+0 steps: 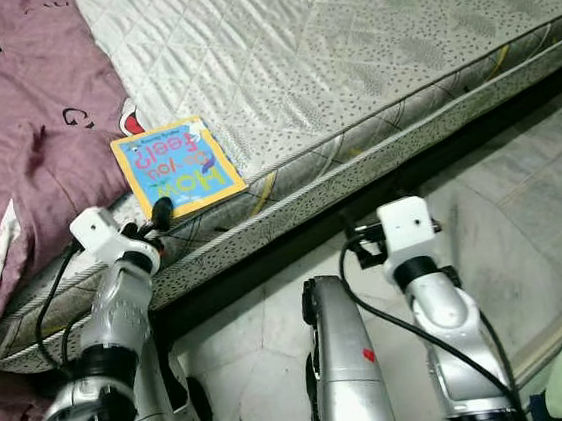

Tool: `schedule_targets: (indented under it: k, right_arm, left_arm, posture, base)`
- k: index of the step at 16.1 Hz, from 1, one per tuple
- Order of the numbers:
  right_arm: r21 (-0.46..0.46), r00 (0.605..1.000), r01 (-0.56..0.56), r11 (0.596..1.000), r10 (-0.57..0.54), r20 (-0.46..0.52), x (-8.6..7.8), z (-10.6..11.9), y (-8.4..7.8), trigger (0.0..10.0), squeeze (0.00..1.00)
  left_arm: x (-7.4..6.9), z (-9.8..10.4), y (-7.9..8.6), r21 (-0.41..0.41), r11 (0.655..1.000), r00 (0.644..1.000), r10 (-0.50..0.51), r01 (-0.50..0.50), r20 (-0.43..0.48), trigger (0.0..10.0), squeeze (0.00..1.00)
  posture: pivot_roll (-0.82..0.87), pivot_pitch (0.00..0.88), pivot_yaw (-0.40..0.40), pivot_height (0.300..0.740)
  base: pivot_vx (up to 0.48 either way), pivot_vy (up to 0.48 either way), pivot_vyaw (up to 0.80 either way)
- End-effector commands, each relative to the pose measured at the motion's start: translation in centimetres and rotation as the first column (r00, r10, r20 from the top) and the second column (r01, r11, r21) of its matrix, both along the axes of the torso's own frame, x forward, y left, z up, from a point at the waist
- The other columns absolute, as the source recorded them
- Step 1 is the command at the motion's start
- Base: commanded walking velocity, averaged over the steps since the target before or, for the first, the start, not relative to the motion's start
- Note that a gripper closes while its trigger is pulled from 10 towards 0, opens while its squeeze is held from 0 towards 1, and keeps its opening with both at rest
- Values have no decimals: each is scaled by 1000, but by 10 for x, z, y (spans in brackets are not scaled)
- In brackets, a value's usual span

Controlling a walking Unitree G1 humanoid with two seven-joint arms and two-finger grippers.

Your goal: Clean up the room

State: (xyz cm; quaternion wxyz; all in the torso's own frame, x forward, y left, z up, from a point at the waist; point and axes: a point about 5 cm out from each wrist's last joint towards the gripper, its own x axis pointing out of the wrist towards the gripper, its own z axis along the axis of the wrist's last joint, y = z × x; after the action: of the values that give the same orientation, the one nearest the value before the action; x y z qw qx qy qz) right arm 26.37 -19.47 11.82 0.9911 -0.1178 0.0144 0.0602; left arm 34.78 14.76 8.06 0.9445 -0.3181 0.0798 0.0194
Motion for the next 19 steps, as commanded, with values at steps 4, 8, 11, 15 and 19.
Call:
schedule_targets:
  k: [4, 8, 11, 15, 19]
  right_arm:
    - [-7, 1000, -3, 1000, 3, -3, -4, 5, 0, 10000, 0]
    - [-12, 1000, 3, 1000, -3, 5, 0, 9, -2, 10000, 0]
    - [-12, 1000, 6, 1000, -6, 9, 3, 10, -1, 10000, 0]
    - [-13, 1000, 3, 1000, -3, 20, 10, 11, 1, 10000, 0]
    - [-10, 999, 3, 1000, -3, 34, 16, 12, 3, 10000, 0]
  left_arm:
    - [8, -3, -26, -98, 986, 990, -140, 136, -30, 10000, 0]
    - [12, -1, -29, -194, 961, 978, -208, 199, -24, 0, 0]
    - [14, 0, -26, -232, 953, 979, -203, 194, -17, 0, 0]
    - [17, 3, -20, -257, 951, 984, -180, 174, 0, 0, 0]
    - [18, 5, -17, -293, 942, 986, -169, 165, 13, 0, 0]
  posture:
    - [-184, 230, -23, 505]
    - [-196, 210, -22, 505]
    - [-193, 196, -22, 505]
    - [-187, 181, -22, 505]
    - [-180, 171, -20, 505]
  base:
    - [0, 0, 0]
    - [0, 0, 0]
    - [0, 0, 0]
    - [0, 0, 0]
    - [0, 0, 0]
